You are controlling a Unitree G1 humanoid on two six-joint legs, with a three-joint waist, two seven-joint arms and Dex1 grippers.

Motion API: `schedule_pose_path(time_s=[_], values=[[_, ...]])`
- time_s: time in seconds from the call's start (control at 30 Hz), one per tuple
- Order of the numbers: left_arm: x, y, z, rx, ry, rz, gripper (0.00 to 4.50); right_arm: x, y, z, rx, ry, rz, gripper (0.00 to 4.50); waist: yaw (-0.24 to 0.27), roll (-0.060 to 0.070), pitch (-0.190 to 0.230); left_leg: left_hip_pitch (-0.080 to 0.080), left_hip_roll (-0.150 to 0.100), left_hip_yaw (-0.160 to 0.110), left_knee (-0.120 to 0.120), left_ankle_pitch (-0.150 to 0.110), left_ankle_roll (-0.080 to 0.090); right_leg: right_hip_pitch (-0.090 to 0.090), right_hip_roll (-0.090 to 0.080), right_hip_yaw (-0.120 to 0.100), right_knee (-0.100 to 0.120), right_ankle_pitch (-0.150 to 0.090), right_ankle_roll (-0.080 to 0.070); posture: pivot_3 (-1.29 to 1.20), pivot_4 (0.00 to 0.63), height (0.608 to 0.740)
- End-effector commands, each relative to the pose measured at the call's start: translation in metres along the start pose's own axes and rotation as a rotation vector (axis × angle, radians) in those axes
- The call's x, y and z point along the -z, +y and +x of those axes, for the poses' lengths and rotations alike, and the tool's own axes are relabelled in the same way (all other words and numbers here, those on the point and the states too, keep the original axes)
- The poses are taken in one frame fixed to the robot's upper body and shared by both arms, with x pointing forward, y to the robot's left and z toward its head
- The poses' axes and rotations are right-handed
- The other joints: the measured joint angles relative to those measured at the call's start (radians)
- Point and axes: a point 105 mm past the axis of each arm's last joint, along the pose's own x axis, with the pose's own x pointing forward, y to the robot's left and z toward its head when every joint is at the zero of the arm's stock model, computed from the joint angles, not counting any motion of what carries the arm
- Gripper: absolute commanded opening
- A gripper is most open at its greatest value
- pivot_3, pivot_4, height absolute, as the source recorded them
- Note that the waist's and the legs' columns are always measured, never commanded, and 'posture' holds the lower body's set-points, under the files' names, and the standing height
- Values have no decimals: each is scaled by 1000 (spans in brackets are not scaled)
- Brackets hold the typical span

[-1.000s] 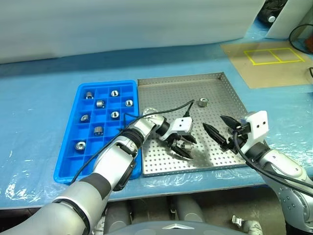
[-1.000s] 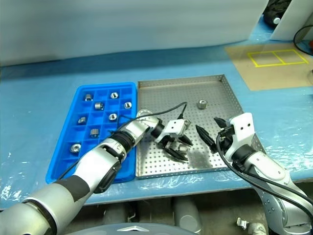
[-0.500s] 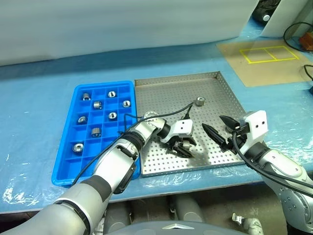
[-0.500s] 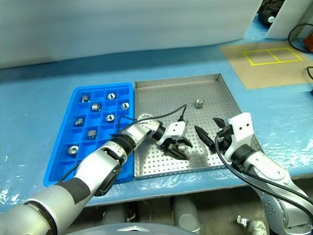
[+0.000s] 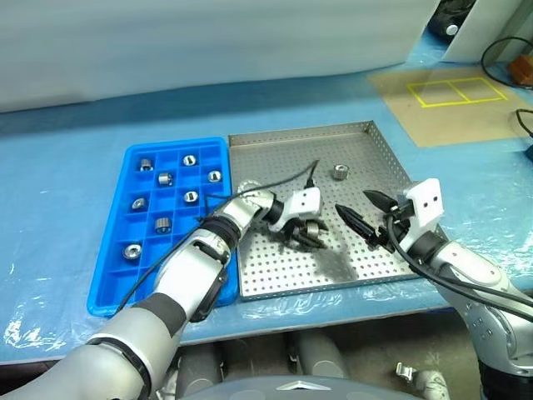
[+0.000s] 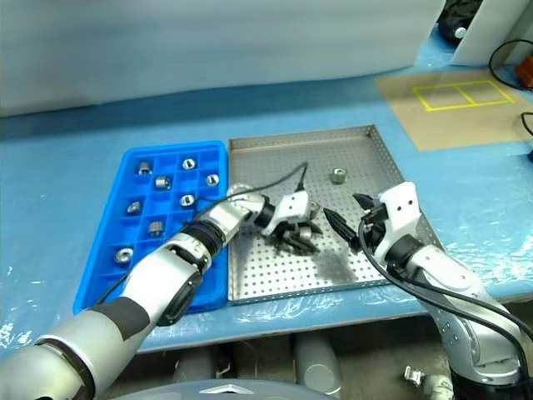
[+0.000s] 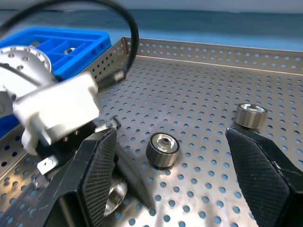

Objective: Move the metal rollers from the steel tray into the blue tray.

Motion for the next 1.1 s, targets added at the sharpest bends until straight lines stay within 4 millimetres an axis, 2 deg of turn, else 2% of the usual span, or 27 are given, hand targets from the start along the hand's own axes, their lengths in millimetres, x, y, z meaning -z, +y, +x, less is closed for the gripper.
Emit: schedule_pose_path(time_s=[0.03,0.07,0.17,0.3,0.43,0.6,0.7,0.83,0.93,1.1], values=[[-61,33,-30,-106,-137,71,1805,-13,4,13,-56,-56,-33,3787,3,0,0,-1,0,0,0,0,0,-1,-1,0,0,0,0,-488,150,740],[-66,36,-35,-119,-147,67,1805,-13,4,16,-65,-59,-35,3787,4,0,0,-1,-1,0,0,0,0,-1,-1,0,0,0,0,-475,150,740],[-74,55,-69,-236,-136,60,1805,-21,5,32,-113,-93,-43,3787,7,0,0,0,-1,0,-1,2,3,-1,-1,0,0,0,0,-408,150,740],[-67,70,-113,-371,-103,29,1805,-26,6,51,-173,-119,-55,3787,31,1,0,0,-4,0,-3,2,3,-2,0,0,0,0,0,-325,150,740],[-64,73,-154,-448,-110,3,1805,-30,11,70,-235,-140,-60,3787,67,0,1,-2,-3,0,-4,2,3,-5,0,0,2,0,0,-215,150,740],[-60,59,-215,-509,-152,-76,1805,-33,23,92,-338,-155,-64,3787,124,0,1,-2,1,1,-4,2,3,-6,0,0,3,0,0,-101,150,740],[-53,44,-240,-548,-160,-135,1805,-33,27,102,-387,-156,-70,3787,155,0,1,-1,1,2,-7,3,2,-6,-1,-1,3,0,-1,-14,150,740],[-23,-4,-263,-583,-88,-229,1805,-39,37,118,-476,-171,-78,3787,175,0,1,-1,1,2,-9,3,1,-7,-3,-3,4,-1,-2,71,150,740],[-10,-34,-264,-589,-58,-283,1805,-46,47,125,-550,-191,-70,3787,194,-1,2,-3,2,2,-10,6,-5,-10,-3,-5,6,-1,-3,125,150,740],[14,-79,-248,-567,3,-361,1805,-50,71,131,-680,-192,-55,3787,233,-2,2,-8,3,-1,-10,8,-13,-18,-3,-9,16,-3,-6,202,150,740]])
